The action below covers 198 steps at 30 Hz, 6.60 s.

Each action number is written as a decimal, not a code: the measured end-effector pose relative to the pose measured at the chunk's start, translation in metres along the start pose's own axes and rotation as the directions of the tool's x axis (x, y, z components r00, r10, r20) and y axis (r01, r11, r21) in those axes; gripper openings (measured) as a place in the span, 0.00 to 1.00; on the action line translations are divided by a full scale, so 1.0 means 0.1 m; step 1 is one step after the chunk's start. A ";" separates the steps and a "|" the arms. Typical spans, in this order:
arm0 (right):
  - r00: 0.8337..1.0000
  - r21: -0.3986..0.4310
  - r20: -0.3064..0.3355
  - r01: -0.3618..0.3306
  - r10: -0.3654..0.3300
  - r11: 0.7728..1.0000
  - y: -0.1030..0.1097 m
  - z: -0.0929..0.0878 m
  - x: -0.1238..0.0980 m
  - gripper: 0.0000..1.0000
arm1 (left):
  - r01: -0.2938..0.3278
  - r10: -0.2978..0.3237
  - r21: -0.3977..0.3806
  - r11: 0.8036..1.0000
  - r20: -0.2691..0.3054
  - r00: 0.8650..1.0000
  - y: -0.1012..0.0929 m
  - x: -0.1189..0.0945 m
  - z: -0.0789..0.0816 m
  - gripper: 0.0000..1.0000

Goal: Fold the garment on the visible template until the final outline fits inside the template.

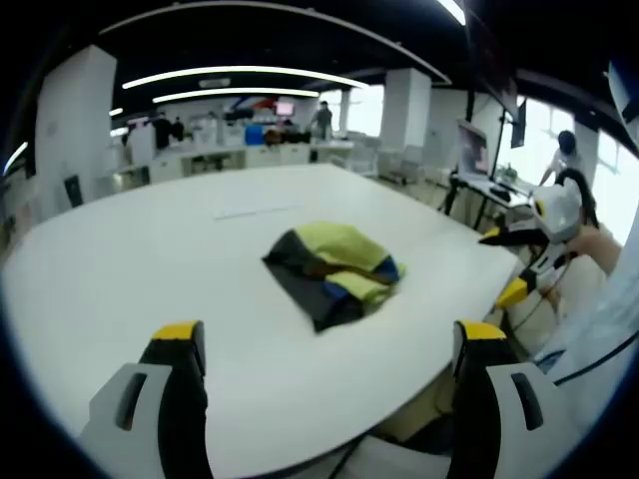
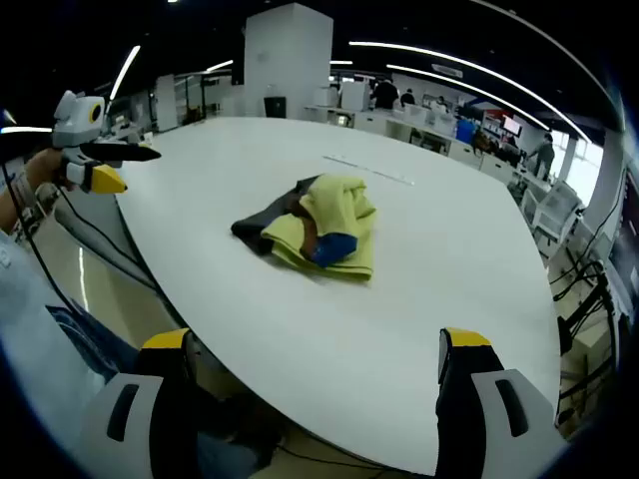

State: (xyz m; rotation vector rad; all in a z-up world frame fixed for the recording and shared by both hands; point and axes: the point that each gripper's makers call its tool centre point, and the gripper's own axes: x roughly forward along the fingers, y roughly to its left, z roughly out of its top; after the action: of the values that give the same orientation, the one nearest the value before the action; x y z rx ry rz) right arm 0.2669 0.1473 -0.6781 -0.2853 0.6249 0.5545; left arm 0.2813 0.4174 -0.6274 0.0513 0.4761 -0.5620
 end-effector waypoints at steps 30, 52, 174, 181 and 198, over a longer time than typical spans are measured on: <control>1.000 0.000 0.000 -0.018 0.018 1.000 0.02 0.01 0.06 1.00 | -0.008 0.008 -0.007 1.000 0.007 1.000 -0.01 0.01 0.05 0.99; 0.999 -0.021 0.019 -0.028 0.028 0.999 0.03 0.11 0.06 1.00 | -0.013 0.013 -0.001 1.000 0.030 0.999 0.02 -0.04 0.13 0.99; 0.989 -0.041 0.126 -0.072 0.076 0.997 0.03 0.48 0.44 0.79 | 0.139 -0.138 0.398 0.907 -0.031 0.990 -0.04 0.66 0.47 0.60; 0.989 -0.050 0.129 -0.068 0.074 0.996 0.02 0.50 0.48 0.73 | 0.173 -0.166 0.395 0.902 -0.052 0.985 -0.06 0.77 0.46 0.58; 0.986 -0.040 0.140 -0.088 0.093 0.995 -0.01 0.57 0.62 0.64 | 0.191 -0.176 0.491 0.850 -0.078 0.981 0.01 1.07 0.51 0.57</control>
State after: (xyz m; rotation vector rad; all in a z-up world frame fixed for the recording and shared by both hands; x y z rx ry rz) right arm 0.3361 0.1951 -0.6726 -0.2477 0.4924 0.6675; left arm 0.3829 0.3560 -0.6303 0.5156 0.3561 -0.8658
